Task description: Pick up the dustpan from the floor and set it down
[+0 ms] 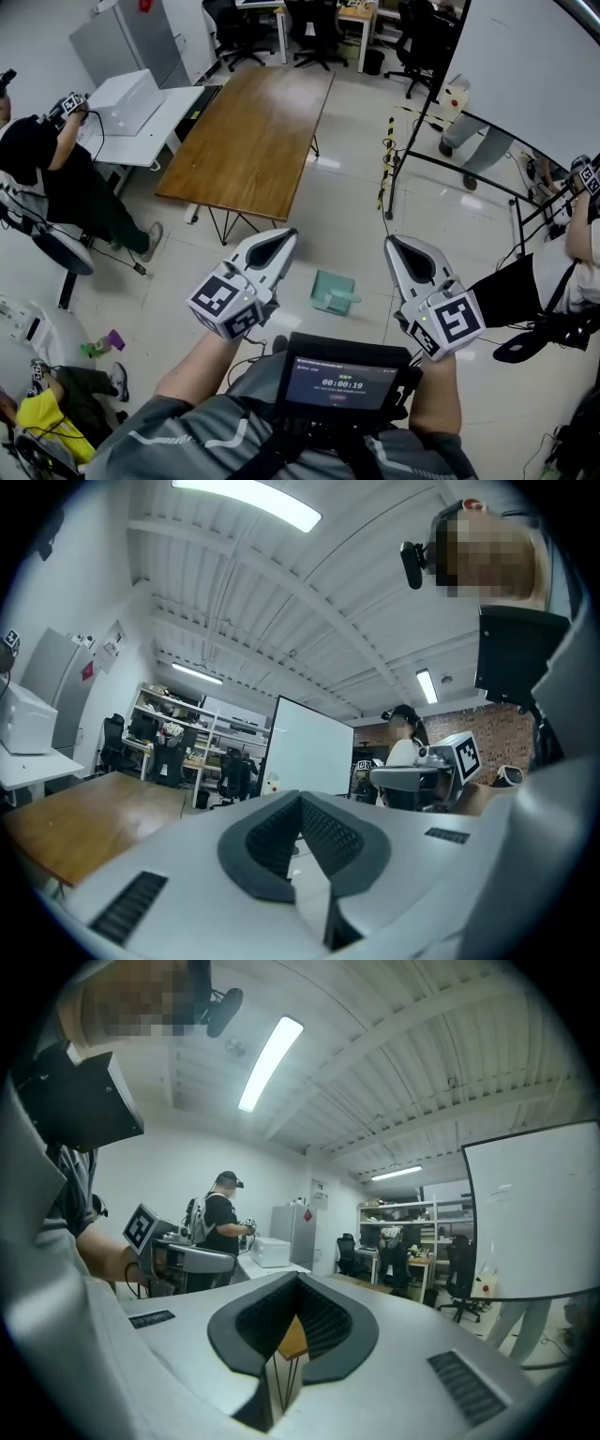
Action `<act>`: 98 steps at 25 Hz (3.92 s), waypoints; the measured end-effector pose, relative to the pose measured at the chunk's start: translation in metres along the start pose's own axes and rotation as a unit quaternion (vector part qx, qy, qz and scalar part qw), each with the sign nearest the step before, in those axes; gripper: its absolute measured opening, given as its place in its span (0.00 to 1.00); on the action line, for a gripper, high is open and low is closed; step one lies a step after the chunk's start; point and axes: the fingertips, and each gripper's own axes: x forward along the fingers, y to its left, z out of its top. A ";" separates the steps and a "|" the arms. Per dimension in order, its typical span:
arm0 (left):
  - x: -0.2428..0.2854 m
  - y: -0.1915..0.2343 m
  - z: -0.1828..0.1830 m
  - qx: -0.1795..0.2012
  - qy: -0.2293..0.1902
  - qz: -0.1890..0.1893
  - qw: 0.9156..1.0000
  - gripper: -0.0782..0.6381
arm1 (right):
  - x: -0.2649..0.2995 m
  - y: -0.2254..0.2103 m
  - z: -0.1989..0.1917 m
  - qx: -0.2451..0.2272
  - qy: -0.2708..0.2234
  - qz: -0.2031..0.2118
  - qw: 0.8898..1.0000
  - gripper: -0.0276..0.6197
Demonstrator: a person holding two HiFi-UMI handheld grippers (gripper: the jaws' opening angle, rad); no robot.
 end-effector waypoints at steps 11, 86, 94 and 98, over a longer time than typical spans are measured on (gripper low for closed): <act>-0.016 -0.041 -0.049 0.001 0.021 0.071 0.997 0.14 | -0.028 -0.019 -0.056 0.035 -0.017 0.057 0.998 0.07; -0.869 -0.586 -0.144 -0.020 0.042 0.043 0.998 0.14 | -0.639 0.774 -0.003 0.033 -0.002 -0.017 0.999 0.07; -1.071 -0.605 -0.153 -0.038 0.026 0.007 0.999 0.14 | -0.673 0.976 0.011 0.030 -0.002 -0.060 0.998 0.07; -1.188 -0.626 -0.141 -0.041 0.026 -0.024 0.999 0.14 | -0.708 1.104 0.045 0.021 0.001 -0.083 0.996 0.07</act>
